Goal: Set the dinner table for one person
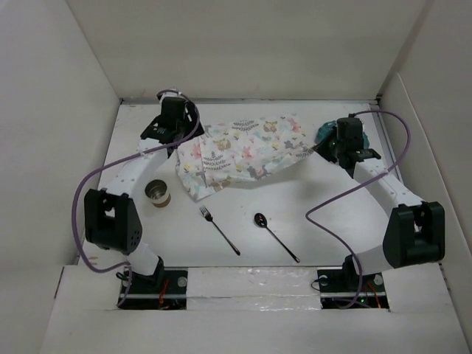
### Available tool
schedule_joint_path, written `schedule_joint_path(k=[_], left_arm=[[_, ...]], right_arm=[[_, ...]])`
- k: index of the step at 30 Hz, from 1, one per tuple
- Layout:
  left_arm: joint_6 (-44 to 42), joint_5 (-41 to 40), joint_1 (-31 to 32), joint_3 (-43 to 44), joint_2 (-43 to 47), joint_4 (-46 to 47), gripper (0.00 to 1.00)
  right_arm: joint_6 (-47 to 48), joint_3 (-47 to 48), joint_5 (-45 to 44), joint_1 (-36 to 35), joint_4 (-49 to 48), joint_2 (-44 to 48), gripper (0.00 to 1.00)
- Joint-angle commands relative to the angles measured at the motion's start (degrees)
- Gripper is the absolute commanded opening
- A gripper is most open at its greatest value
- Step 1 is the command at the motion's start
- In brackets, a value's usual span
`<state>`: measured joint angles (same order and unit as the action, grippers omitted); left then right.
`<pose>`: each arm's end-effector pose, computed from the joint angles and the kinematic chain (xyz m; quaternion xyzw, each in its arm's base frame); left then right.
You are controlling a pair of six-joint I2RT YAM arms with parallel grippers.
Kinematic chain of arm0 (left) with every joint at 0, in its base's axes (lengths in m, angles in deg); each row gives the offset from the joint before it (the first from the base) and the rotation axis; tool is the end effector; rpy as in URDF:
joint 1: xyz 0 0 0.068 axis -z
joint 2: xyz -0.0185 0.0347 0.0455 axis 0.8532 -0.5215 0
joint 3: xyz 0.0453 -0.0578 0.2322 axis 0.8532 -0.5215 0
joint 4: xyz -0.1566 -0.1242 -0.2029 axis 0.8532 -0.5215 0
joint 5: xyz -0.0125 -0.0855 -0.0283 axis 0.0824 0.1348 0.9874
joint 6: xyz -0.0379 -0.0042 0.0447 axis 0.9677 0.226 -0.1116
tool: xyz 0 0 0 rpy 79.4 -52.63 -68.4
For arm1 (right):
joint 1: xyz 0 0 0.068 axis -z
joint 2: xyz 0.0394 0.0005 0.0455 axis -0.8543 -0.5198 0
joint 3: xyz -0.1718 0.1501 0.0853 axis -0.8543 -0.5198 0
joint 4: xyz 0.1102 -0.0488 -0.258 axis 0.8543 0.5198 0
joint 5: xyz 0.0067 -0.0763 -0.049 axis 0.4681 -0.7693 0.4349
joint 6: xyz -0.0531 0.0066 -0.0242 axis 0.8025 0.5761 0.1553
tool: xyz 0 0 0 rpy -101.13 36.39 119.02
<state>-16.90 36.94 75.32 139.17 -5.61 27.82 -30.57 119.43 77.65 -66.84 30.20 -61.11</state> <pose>0.3812 -0.1085 0.2970 -0.1087 0.8476 -0.1336 0.5020 0.3520 0.0487 0.2253 0.2638 0.8513 0.1727 0.4193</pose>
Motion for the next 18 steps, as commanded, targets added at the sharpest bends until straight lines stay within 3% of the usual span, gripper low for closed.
schedule_joint_path(k=[1, 3, 13, 15, 17, 18], left_arm=[[-2.02, -1.82, -3.74, -0.23, -6.84, -3.63, 0.67], [-3.16, -2.06, -4.88, 4.67, -14.46, -7.90, 0.66], [-4.40, 3.01, -5.42, 13.30, -26.36, -6.10, 0.62], [-4.40, 3.55, -5.42, 14.63, -28.82, -6.27, 0.36], [-3.78, 4.07, -5.94, 16.92, -29.27, -7.23, 0.00], [-3.87, 4.08, -5.94, 17.45, -28.75, -7.50, 0.00]], right_arm=[[1.55, 2.15, 1.62, 2.10, -1.96, 2.19, 0.00], [1.72, 2.59, 1.98, 2.89, -2.05, 2.01, 0.00], [2.25, 2.33, 7.68, 3.42, -3.37, 1.31, 0.00], [2.25, 1.97, 8.30, 3.42, -3.81, 1.22, 0.00], [2.34, 2.06, 8.48, 3.42, -3.81, 1.22, 0.00], [2.43, 2.06, 8.48, 2.90, -3.55, 1.14, 0.00]])
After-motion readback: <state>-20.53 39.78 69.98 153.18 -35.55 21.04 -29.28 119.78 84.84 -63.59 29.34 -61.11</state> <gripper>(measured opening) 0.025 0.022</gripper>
